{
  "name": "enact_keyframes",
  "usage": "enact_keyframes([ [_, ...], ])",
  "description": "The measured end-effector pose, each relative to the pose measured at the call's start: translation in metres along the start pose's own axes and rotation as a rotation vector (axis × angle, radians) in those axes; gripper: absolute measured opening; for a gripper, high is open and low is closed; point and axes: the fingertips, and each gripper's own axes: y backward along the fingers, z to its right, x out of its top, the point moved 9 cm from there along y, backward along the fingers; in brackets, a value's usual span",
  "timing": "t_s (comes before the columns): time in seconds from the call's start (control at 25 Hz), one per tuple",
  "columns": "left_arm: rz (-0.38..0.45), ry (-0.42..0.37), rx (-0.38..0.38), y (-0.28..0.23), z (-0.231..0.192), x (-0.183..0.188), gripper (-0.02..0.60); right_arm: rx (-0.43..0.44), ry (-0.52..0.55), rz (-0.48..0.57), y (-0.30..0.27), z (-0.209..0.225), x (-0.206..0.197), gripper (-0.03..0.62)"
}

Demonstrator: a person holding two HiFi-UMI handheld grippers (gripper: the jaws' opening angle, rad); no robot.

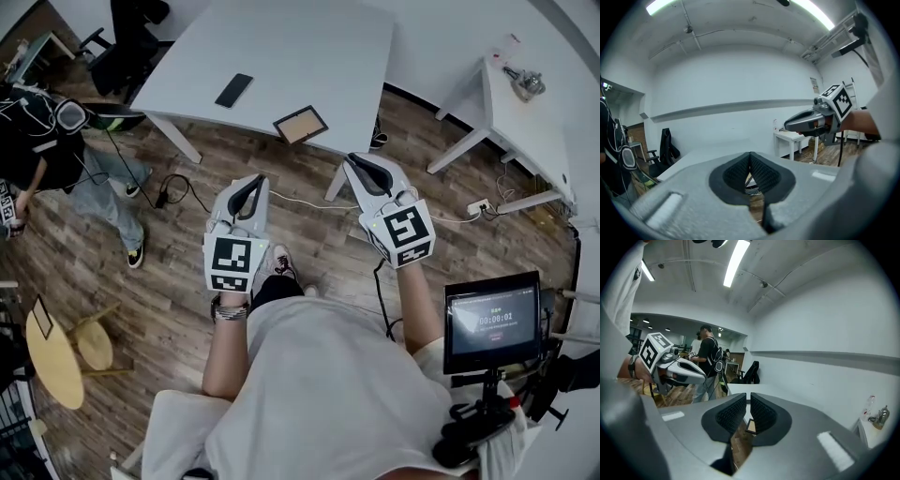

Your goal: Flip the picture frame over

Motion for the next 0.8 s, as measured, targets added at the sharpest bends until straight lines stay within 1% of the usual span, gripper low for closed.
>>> enact_keyframes([
  [0.16, 0.005, 0.000, 0.011, -0.025, -0.032, -0.003, 0.003, -0.018, 0.082, -0.008, -0.040, 0.009, 0.004, 0.029],
  [0.28, 0.012, -0.005, 0.021, -0.035, -0.052, -0.007, 0.003, 0.021, 0.106, -0.045, -0.070, 0.006, 0.004, 0.036],
  [0.44, -0.005, 0.016, 0.003, -0.058, -0.080, -0.016, 0.003, 0.044, 0.123, -0.103, -0.116, 0.009, -0.005, 0.040],
  [0.52, -0.018, 0.025, -0.007, -0.069, -0.092, -0.021, 0.003, 0.046, 0.134, -0.142, -0.135, 0.010, -0.014, 0.040],
  [0.6, -0.030, 0.033, -0.012, -0.077, -0.102, -0.026, 0.003, 0.043, 0.167, -0.192, -0.152, 0.009, -0.025, 0.046],
  [0.8, -0.064, 0.048, -0.046, -0.096, -0.113, -0.042, 0.003, 0.029, 0.255, -0.306, -0.183, 0.005, -0.051, 0.075],
])
